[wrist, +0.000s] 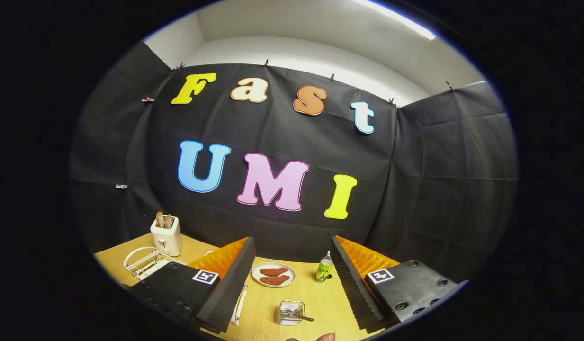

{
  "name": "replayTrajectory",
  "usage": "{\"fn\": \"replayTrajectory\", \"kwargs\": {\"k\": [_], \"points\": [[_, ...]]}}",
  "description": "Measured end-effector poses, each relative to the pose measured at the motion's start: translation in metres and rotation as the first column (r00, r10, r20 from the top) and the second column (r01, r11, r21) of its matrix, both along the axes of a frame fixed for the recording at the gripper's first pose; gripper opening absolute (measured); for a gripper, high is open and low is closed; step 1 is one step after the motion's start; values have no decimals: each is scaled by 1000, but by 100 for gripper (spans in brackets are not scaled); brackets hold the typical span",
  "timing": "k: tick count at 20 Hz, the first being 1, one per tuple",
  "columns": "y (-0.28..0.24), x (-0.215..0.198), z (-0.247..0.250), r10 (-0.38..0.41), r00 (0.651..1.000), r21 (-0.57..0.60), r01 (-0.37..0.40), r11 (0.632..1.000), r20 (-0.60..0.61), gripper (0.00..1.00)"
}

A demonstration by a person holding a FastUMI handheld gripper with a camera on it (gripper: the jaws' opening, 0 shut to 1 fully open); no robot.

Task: Take the plate from the dish rack, then take the spoon from the basket and place it into the plate.

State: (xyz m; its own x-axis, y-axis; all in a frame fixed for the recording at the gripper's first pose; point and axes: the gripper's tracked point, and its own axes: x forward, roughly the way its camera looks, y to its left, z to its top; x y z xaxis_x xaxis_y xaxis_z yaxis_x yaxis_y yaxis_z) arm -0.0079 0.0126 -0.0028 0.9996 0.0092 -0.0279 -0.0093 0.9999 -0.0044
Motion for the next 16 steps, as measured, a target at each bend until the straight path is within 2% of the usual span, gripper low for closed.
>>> {"fn": "replayTrajectory", "kwargs": {"k": [9,12,16], "points": [[21,12,-10,17,999,10,-17,1000,-43,97],[49,25,-38,67,989,16,-65,998,-135,98],[85,47,-87,129,944,71,-113,991,-303,98]]}}
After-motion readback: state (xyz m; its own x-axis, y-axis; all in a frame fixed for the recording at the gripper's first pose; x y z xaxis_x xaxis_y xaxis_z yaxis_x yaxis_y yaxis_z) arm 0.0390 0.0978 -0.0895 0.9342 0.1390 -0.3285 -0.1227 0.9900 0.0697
